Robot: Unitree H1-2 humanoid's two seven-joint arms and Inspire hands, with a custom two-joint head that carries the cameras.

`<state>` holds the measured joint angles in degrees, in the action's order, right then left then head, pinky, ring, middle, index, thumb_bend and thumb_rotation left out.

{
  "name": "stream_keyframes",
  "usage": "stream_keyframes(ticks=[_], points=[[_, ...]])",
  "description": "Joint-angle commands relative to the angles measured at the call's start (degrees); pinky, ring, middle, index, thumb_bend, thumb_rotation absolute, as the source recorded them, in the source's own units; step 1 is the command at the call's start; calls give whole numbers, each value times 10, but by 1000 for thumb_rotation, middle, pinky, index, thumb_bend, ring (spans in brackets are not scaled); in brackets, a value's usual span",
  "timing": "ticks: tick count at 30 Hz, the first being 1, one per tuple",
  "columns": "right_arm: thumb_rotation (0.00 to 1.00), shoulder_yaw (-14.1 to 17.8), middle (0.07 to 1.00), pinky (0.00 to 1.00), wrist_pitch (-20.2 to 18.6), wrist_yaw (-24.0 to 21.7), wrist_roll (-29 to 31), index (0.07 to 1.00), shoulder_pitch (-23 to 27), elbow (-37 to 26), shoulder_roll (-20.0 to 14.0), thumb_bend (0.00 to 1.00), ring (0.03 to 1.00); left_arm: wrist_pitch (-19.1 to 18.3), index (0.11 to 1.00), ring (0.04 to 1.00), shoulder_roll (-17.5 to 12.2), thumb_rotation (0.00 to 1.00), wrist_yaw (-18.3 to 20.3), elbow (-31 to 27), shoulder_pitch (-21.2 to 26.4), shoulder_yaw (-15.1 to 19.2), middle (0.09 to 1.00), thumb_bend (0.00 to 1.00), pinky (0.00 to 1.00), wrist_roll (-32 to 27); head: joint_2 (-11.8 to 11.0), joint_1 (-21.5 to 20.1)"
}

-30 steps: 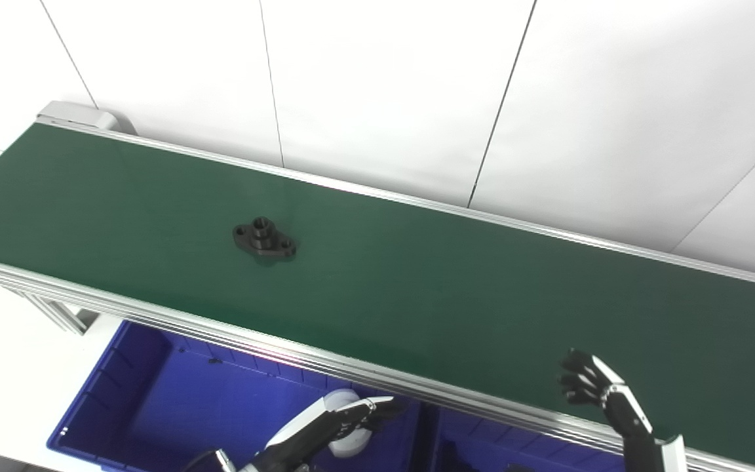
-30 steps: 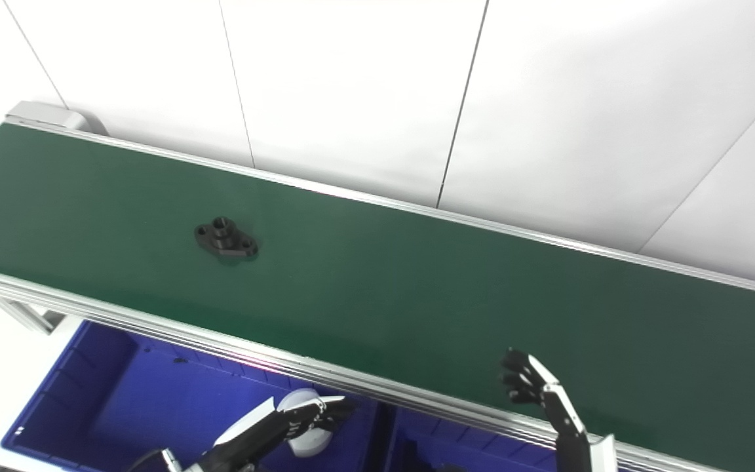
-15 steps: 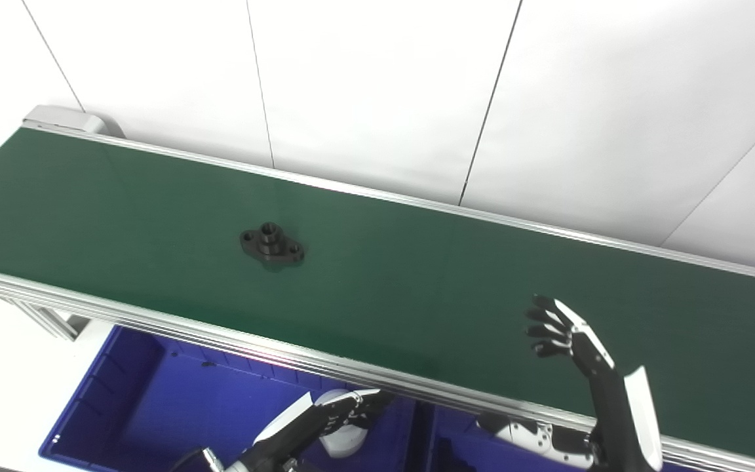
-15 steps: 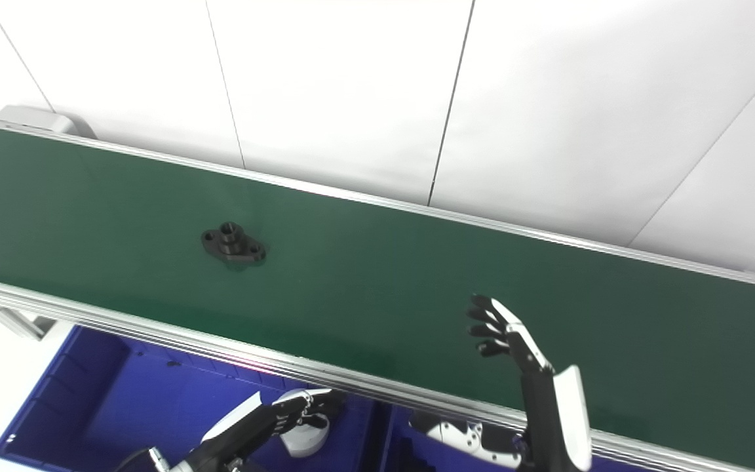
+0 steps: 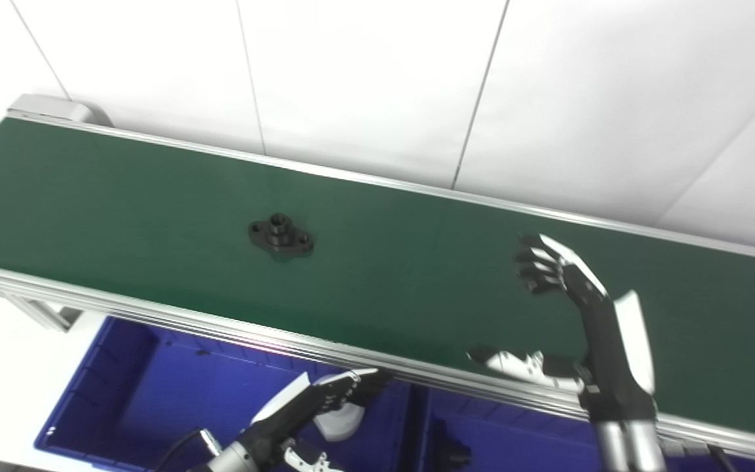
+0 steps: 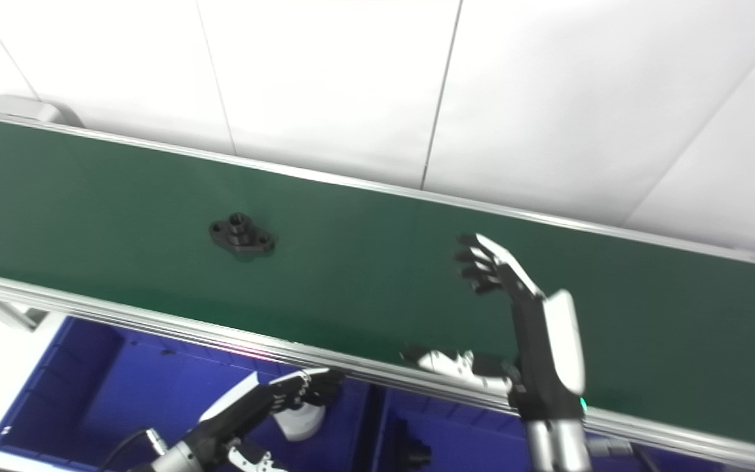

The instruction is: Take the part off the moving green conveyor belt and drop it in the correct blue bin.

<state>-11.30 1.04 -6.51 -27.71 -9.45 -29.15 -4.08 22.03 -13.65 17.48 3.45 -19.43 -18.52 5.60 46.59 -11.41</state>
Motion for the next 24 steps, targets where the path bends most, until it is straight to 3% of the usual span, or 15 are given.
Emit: stream_keyframes(ticks=[1,7,14,24], points=[[288,-6,737,593,-30,-17,-6,808,24,-6,6,796,675,9,863,852,-10,165,7,-10,5,3,876,848,801,-10,-2,-6],[310,-22,743,646,-75,-39,-42,820,69,5,15,820,702,40,860,840,-18,185,5,8,12,4,863,856,785,8,-11,-20],[341,-38,734,645,-126,-53,-88,814,137,27,34,825,699,45,852,840,-25,187,10,10,14,2,855,861,800,7,-11,-16],[351,-64,711,593,-122,-52,-126,808,200,103,34,828,662,48,853,843,-20,188,13,26,21,-2,858,857,807,2,-24,-19]])
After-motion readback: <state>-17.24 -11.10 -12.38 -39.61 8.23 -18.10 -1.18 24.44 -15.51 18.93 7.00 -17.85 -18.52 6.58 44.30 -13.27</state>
